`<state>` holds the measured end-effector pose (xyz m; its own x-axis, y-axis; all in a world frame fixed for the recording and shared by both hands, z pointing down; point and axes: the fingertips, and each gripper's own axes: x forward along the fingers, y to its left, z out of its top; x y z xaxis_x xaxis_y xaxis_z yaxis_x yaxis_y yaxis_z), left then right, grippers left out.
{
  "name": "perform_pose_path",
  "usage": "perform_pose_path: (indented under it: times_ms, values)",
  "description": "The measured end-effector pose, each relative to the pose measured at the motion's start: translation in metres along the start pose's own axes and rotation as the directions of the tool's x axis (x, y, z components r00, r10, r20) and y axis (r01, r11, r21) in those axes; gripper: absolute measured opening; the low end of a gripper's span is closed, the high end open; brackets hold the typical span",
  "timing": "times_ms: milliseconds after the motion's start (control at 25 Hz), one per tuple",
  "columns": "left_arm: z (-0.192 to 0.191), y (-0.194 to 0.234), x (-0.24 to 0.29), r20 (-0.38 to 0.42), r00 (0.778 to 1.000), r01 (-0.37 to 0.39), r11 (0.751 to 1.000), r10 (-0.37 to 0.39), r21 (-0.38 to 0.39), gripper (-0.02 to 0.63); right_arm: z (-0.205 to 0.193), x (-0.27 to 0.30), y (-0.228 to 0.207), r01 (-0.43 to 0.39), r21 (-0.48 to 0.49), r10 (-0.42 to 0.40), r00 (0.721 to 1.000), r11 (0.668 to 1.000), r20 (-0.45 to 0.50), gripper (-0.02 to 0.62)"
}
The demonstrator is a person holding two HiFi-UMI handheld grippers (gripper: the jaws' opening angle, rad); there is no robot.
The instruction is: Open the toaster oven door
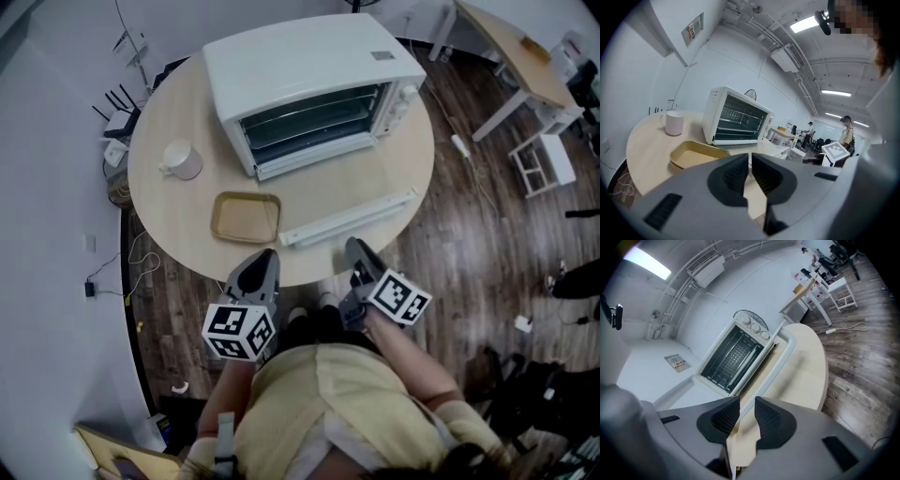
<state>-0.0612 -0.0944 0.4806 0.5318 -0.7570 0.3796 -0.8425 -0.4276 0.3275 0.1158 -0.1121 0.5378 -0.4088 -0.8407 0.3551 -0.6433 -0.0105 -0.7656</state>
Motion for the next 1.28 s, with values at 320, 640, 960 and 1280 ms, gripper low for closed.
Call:
perform_pose_path:
  times_ms: [320, 640, 960, 1280]
  values:
    - [0.016, 0.001, 0.001, 0.041, 0.999, -0.003, 1.0, 0.003, 0.0, 0.003, 0.033, -0.016, 0.019, -0.009, -0.119, 0.015, 0.999, 0.993, 0.048, 0.093]
    - [0.025, 0.008, 0.0, 0.063, 0.998, -0.012, 1.0, 0.012, -0.003, 0.003, 0.061, -0.026, 0.038, -0.009, -0.227, 0.029, 0.996, 0.974, 0.085, 0.063]
    - [0.032, 0.009, 0.0, 0.077, 0.997, -0.015, 1.0, 0.016, -0.007, 0.003, 0.075, -0.033, 0.049, 0.035, -0.388, 0.015, 0.992, 0.921, 0.124, 0.005]
    - [0.032, 0.01, 0.002, 0.075, 0.997, -0.026, 1.0, 0.027, -0.011, 0.003, 0.073, -0.031, 0.061, 0.034, -0.5, 0.024, 0.994, 0.866, 0.109, 0.002]
